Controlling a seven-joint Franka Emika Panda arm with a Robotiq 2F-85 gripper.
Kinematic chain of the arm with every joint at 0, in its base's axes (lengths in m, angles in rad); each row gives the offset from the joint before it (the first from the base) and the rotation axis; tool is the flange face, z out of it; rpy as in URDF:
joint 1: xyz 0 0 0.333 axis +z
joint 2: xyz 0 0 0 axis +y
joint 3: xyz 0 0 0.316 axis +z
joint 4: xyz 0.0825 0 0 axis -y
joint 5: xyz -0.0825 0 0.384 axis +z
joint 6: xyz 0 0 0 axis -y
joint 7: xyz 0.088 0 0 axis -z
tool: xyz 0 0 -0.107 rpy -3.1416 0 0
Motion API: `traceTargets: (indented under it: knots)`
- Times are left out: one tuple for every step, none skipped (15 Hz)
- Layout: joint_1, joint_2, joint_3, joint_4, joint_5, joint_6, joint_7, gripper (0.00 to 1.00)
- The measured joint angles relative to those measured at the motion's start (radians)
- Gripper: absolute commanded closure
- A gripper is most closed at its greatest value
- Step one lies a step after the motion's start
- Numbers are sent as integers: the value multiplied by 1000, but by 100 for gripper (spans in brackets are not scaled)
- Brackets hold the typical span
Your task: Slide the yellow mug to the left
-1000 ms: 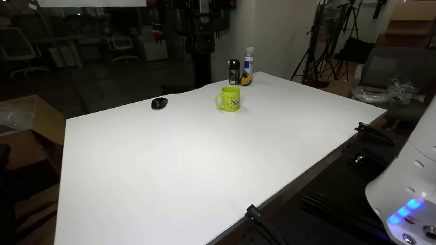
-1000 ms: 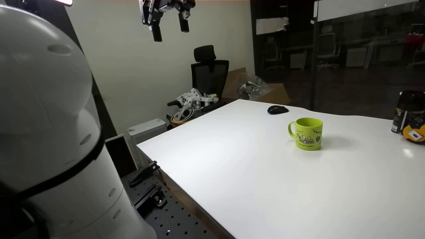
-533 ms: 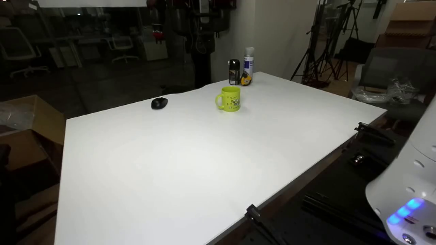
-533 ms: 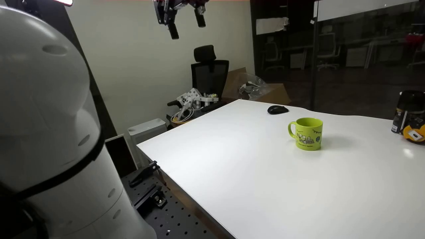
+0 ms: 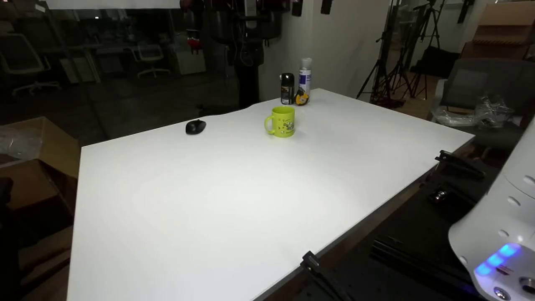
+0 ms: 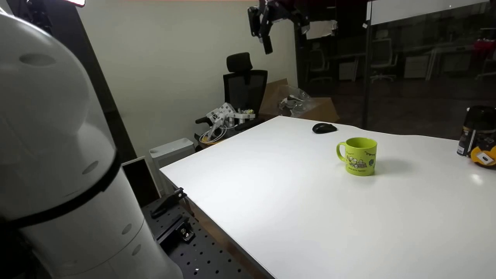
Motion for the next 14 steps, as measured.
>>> traceTargets:
  knots:
    - [-2,40,-20,11,15,0,-16,0]
    - [-3,75,-31,23,23,0,-26,0]
    - [-3,99,-36,34,28,0,-31,0]
    - [-3,113,-37,42,32,0,-32,0]
    - [-3,118,-36,48,33,-1,-32,0]
    - [-3,119,-36,48,33,-2,-32,0]
    - [-4,119,-33,45,28,5,-30,0]
    - [-5,121,-28,43,23,20,-28,0]
    - [-6,128,-25,44,20,35,-28,0]
    - [-8,143,-25,51,19,46,-29,0]
    - [-13,169,-28,65,17,54,-35,0]
    - [-20,206,-35,87,11,55,-46,0]
    - [-28,253,-45,118,10,56,-65,0]
    - [-36,310,-58,154,15,56,-97,0]
